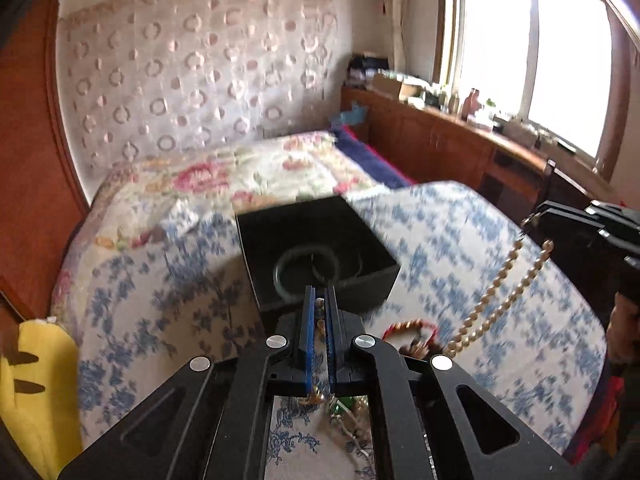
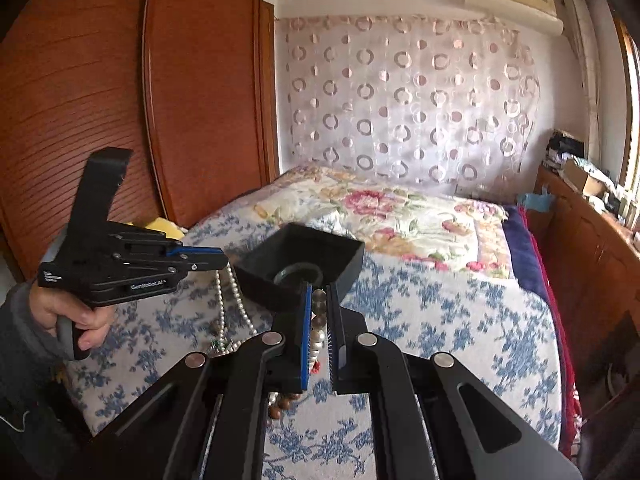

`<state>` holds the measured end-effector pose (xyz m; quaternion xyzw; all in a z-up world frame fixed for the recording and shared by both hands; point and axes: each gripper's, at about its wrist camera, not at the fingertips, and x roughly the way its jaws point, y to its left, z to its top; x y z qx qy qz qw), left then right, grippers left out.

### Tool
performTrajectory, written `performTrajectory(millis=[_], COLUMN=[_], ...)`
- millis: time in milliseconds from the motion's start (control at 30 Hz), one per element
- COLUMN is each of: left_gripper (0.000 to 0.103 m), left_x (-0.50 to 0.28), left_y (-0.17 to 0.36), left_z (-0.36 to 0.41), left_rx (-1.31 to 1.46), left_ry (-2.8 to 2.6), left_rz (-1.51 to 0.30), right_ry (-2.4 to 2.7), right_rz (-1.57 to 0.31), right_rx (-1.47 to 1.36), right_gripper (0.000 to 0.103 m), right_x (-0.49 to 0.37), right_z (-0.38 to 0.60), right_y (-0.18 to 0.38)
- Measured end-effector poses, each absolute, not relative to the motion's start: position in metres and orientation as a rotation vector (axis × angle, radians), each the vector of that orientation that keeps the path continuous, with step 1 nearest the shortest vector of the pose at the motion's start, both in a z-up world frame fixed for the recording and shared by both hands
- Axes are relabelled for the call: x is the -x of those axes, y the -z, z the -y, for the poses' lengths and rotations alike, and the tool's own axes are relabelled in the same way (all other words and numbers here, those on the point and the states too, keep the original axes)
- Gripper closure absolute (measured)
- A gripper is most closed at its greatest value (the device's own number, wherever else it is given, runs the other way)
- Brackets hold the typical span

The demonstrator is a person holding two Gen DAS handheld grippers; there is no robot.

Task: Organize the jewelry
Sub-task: 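Lift the pearl necklace with both tools and carry it above the black box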

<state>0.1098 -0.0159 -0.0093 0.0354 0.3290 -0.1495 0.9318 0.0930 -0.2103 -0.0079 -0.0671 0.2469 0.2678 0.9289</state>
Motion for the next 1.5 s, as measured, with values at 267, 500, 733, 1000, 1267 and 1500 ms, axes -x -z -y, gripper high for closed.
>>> performTrajectory(millis=[267, 500, 733, 1000, 1267, 1500], left_gripper=[0.099, 0.099, 0.099, 0.099, 0.099, 0.099], left_x=[-0.098, -0.098, -0.103, -0.124, -0.138, -0.146], left_y=[-0.033, -0.054, -0.076, -0.097, -0.096, -0.107], left_z=[0.021, 0.018, 0.018, 0.017, 0.01, 0.014], left_rx=[-0.051, -0.042, -0.044, -0.056, -0.043, -0.053], left_ry=[0.295, 0.28, 0.268, 0.238, 0.217, 0.208], left_rz=[-0.573, -0.53, -0.487, -0.457, -0.455, -0.431], right_ry=[-0.549, -0.552, -0.551, -0.516, -0.512, -0.5], right_rz=[-0.434, -0.387, -0.364, -0.362, -0.39, -0.379], right_rx=[0.161, 0.166, 0.176, 0.174, 0.16, 0.157], right_gripper=[0.095, 0.095, 0.095, 0.095, 0.095, 0.095], right_x=[-0.091, -0.094, -0.104, -0.134, -0.163, -0.174], right_z=[0.204, 0.202, 0.194, 0.188, 0.185, 0.186], right_y=[-0.028, -0.052, -0.066, -0.071, -0.069, -0.074])
